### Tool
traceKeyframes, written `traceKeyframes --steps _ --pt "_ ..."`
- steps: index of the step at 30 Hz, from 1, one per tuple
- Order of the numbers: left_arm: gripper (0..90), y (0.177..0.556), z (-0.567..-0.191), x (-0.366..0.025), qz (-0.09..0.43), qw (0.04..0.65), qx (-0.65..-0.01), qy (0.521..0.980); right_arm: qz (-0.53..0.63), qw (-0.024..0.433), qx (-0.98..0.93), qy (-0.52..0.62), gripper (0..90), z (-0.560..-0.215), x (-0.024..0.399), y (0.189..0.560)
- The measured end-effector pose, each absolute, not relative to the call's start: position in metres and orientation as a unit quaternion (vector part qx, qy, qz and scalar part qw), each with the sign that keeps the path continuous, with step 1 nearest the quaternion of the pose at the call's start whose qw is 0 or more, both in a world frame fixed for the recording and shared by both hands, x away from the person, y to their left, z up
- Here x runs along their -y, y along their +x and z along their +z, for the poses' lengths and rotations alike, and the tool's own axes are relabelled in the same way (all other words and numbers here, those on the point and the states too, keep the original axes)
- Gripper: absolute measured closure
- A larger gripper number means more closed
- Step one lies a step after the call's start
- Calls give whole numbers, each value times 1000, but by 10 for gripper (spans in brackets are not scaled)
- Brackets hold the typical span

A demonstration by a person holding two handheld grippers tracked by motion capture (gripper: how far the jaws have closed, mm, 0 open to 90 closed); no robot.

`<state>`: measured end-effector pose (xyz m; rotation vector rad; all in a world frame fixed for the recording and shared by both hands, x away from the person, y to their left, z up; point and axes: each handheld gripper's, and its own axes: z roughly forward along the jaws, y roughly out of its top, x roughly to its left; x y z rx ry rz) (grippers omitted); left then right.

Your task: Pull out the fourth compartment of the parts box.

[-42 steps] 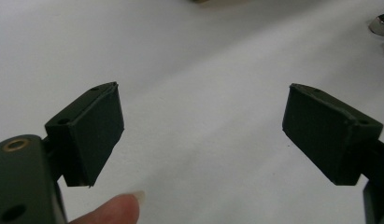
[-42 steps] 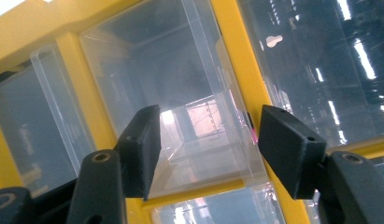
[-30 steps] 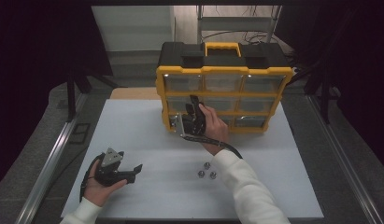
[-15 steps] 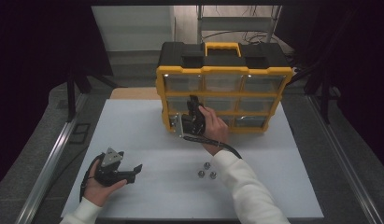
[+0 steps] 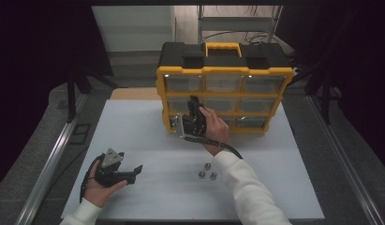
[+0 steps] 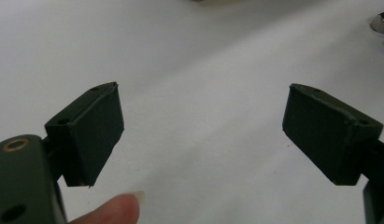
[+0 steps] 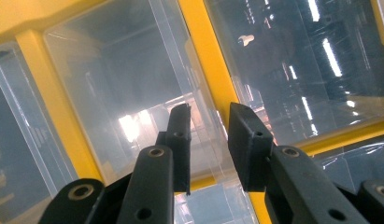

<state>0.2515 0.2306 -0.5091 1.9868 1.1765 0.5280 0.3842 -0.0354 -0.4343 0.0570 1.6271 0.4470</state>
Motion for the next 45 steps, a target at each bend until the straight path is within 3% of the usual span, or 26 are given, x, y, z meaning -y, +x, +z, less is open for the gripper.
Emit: traceKeyframes --steps 45 --pt "133 252 -509 -230 207 375 -459 778 225 663 -713 36 696 -438 41 361"
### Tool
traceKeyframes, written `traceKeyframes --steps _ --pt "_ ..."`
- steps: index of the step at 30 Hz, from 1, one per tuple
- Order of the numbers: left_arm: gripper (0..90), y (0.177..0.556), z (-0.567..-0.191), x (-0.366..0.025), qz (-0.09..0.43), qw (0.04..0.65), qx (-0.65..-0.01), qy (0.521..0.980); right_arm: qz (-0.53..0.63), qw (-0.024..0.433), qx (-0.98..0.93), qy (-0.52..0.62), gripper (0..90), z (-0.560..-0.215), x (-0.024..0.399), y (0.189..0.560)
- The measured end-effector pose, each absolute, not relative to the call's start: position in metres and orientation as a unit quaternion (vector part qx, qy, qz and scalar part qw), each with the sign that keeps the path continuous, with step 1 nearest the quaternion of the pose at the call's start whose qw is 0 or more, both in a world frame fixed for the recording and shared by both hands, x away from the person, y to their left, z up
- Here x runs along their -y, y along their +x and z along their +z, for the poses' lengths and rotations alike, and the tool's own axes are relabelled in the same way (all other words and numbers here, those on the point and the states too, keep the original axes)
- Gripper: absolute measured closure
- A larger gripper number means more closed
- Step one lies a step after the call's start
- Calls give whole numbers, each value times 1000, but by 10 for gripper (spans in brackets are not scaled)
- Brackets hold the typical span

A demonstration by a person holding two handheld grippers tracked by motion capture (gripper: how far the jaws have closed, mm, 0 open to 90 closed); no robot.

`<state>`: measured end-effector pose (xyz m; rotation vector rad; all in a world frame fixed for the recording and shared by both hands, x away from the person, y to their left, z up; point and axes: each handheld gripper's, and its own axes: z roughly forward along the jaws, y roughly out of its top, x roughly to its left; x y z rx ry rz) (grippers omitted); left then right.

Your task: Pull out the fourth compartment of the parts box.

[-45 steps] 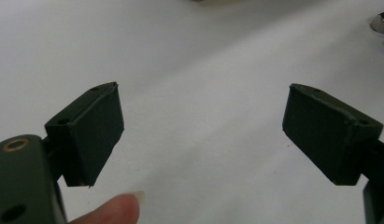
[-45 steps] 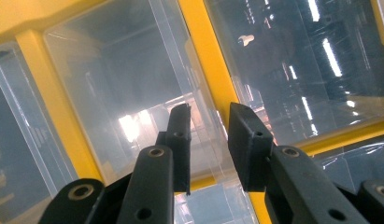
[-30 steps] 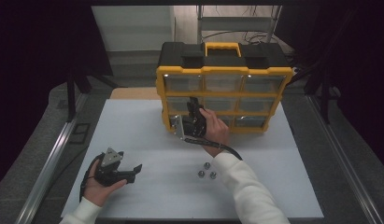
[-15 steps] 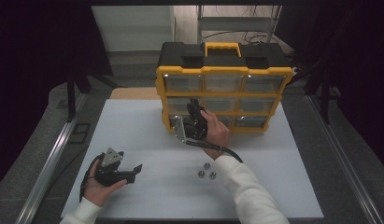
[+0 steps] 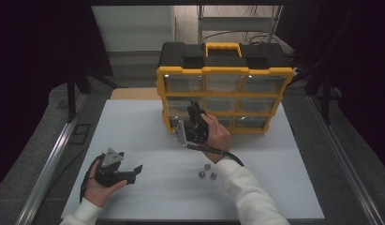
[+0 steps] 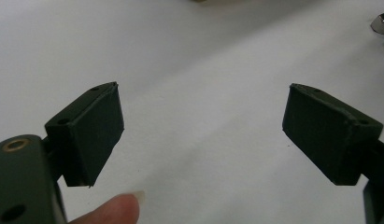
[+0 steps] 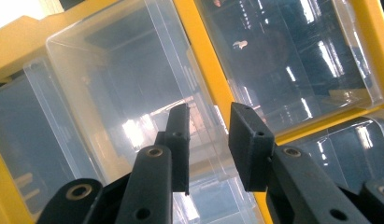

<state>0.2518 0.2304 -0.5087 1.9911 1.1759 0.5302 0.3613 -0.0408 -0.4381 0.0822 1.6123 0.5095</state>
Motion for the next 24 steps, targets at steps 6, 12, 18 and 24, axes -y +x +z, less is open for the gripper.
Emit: traceKeyframes --steps 6,12,18,24 --pt "133 252 -509 -230 207 376 -459 778 228 664 -712 35 695 -438 41 359" --pt "133 252 -509 -230 206 375 -459 778 228 663 -712 36 694 -439 42 358" --pt "133 252 -509 -230 207 375 -459 778 228 663 -712 36 695 -438 42 357" --pt "133 252 -509 -230 207 375 -459 779 230 663 -711 36 694 -439 42 355"
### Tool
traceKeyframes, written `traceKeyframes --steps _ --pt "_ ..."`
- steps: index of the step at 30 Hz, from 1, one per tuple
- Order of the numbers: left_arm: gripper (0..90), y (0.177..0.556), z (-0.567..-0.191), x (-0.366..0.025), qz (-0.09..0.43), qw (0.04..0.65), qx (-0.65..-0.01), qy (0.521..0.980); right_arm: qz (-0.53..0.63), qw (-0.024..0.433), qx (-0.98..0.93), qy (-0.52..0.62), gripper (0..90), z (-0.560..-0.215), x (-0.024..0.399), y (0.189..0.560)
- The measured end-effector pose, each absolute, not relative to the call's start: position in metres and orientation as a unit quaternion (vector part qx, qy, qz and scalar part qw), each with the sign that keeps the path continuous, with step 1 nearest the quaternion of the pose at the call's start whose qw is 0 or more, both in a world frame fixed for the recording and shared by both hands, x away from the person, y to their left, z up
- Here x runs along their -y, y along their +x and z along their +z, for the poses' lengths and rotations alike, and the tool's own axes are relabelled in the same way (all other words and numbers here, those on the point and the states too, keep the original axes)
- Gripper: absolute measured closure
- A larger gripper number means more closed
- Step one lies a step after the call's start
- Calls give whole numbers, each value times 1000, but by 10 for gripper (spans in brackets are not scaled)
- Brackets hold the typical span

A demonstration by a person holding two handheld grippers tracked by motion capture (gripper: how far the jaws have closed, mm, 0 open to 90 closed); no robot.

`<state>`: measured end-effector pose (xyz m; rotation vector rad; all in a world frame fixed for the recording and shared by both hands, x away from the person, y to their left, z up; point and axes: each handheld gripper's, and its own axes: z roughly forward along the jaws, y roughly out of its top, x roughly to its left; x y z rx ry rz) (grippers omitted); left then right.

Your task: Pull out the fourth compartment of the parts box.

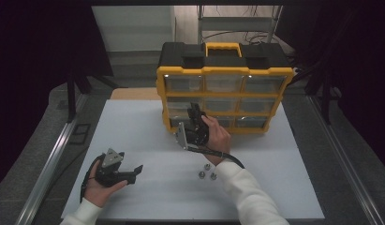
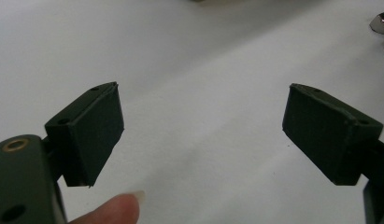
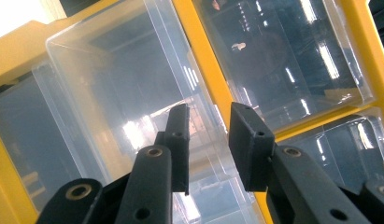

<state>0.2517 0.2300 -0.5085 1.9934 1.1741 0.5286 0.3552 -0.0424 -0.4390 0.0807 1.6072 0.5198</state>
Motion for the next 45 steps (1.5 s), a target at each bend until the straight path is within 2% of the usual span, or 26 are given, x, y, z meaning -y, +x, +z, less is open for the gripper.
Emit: traceKeyframes --steps 45 --pt "133 252 -510 -229 207 374 -458 779 245 666 -704 35 691 -442 45 340"
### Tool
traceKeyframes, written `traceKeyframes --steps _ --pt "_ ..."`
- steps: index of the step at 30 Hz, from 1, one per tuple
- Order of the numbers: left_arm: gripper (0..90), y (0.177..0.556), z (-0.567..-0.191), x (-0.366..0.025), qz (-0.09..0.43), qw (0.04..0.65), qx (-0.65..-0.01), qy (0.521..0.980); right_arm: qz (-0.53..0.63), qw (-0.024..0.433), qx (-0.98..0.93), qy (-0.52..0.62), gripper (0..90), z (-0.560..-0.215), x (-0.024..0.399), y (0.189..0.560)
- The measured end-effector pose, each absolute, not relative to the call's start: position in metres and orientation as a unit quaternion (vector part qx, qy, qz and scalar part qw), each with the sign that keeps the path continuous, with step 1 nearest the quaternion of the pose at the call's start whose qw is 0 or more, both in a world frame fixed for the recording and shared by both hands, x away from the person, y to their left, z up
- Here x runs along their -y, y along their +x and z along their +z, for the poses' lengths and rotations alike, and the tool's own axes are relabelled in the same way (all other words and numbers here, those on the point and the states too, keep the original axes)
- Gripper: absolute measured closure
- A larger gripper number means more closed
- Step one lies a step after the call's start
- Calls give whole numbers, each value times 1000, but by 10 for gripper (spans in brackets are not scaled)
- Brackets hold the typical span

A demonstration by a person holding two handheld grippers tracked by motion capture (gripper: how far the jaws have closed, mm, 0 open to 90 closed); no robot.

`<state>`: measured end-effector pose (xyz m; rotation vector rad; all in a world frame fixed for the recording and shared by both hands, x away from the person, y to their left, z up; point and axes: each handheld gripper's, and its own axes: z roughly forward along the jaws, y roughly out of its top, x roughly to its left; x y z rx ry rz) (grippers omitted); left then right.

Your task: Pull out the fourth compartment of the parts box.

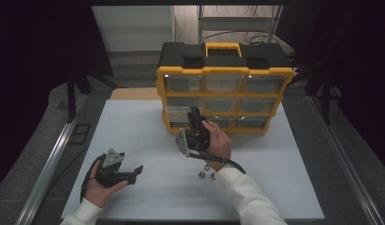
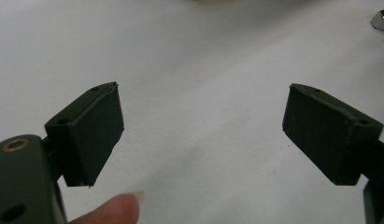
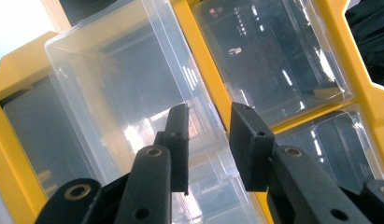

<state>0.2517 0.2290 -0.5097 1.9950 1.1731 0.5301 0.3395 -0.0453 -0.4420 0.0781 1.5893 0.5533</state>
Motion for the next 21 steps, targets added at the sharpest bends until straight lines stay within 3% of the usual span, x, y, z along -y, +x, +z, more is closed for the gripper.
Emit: traceKeyframes --steps 21 --pt "133 252 -510 -228 205 372 -457 781 249 666 -702 30 690 -443 48 331"
